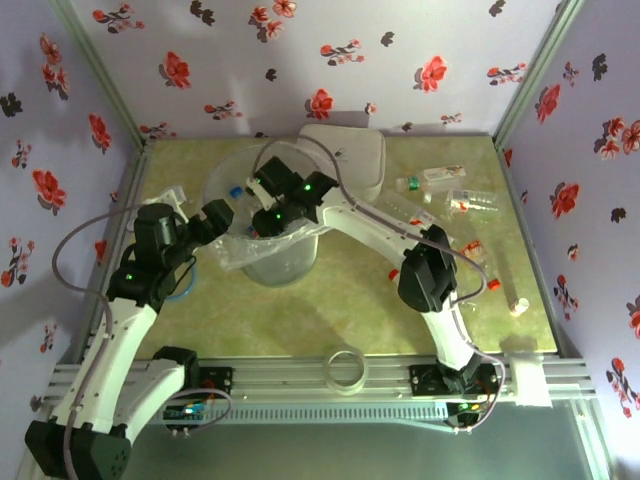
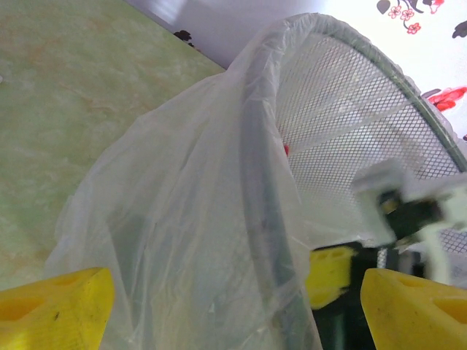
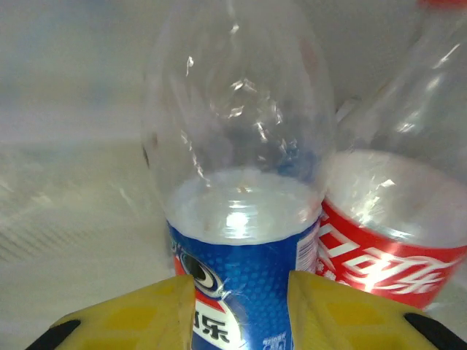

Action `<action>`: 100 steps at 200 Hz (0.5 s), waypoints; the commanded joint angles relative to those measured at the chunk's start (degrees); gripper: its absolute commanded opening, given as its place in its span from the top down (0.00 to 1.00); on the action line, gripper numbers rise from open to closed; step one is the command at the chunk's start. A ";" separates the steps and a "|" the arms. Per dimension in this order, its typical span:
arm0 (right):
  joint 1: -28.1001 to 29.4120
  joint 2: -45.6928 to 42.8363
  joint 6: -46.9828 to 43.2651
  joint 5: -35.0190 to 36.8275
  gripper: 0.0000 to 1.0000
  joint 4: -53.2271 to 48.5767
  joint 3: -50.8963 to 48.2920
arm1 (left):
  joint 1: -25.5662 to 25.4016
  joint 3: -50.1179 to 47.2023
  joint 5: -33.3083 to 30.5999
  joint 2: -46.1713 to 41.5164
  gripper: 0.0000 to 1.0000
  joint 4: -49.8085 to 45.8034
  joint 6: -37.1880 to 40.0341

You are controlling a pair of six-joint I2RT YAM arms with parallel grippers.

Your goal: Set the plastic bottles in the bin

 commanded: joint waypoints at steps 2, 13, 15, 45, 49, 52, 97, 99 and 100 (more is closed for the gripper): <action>-0.31 -1.89 0.96 0.35 0.63 2.04 1.03 | 0.39 -0.23 0.72 0.49 0.12 0.56 -0.05; -0.47 -2.33 0.23 0.80 0.63 1.12 3.36 | 0.41 0.07 0.72 0.60 0.12 0.55 0.01; -0.51 -2.43 0.09 0.92 0.63 0.98 3.81 | 0.36 0.09 0.72 0.61 0.12 0.45 0.01; -1.45 -5.33 -0.60 0.99 0.61 0.19 9.04 | 0.39 0.57 0.72 0.49 0.12 0.22 0.20; -1.68 -5.94 -0.64 0.99 0.60 0.19 9.38 | 0.45 0.68 0.72 0.40 0.12 0.09 0.33; -1.78 -6.45 -0.67 0.99 0.60 0.27 9.54 | 0.39 0.67 0.72 0.40 0.12 0.04 0.28; -4.91 -18.40 -0.96 6.00 0.47 2.74 3.81 | 0.40 1.05 0.72 0.48 0.12 -0.54 0.72; -5.18 -19.10 -0.89 6.31 0.46 2.97 3.16 | 0.39 1.06 0.68 0.50 0.11 -0.50 0.76; -5.31 -19.45 -0.83 6.46 0.46 3.08 2.86 | 0.38 1.03 0.66 0.50 0.11 -0.50 0.78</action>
